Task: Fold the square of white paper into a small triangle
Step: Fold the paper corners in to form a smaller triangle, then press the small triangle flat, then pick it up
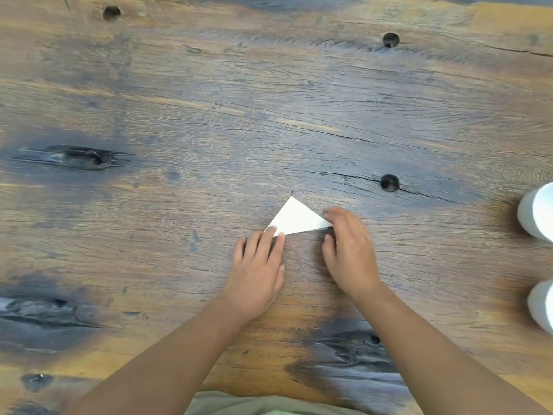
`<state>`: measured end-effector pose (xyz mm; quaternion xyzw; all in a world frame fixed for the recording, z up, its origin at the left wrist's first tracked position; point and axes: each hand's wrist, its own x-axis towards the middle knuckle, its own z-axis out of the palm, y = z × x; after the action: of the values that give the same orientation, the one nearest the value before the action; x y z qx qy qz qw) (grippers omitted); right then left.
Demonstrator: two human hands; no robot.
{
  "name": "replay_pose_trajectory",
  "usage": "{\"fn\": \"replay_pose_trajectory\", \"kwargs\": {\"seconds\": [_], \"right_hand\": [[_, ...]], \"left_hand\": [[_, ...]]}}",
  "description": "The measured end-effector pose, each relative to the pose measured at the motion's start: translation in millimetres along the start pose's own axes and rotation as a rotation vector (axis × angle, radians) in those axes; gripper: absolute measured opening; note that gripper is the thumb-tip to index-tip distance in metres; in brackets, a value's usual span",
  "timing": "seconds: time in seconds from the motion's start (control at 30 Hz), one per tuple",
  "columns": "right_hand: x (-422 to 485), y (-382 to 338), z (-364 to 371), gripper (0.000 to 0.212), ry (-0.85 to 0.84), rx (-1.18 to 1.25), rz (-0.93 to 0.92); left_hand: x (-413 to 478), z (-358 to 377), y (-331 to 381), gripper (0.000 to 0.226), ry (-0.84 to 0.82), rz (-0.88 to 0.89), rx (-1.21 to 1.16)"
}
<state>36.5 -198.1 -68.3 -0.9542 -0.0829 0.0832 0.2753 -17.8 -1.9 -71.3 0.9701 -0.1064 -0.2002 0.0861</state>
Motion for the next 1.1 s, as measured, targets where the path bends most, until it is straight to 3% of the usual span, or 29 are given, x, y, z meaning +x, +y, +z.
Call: {"fn": "replay_pose_trajectory", "kwargs": {"seconds": [0.13, 0.27, 0.6, 1.1], "right_hand": [[-9, 3, 6, 0.041, -0.134, -0.16, -0.143], [-21, 11, 5, 0.051, -0.2, -0.219, -0.174], [-21, 22, -2, 0.044, -0.16, -0.154, -0.072], [-18, 27, -3, 0.035, -0.121, -0.148, -0.163]], "left_hand": [[0, 1, -8, 0.057, 0.014, 0.031, 0.002], [-3, 3, -17, 0.058, -0.019, 0.051, 0.017], [-12, 5, -32, 0.058, -0.043, 0.064, -0.001], [-18, -2, -57, 0.063, -0.031, 0.184, 0.017]]}}
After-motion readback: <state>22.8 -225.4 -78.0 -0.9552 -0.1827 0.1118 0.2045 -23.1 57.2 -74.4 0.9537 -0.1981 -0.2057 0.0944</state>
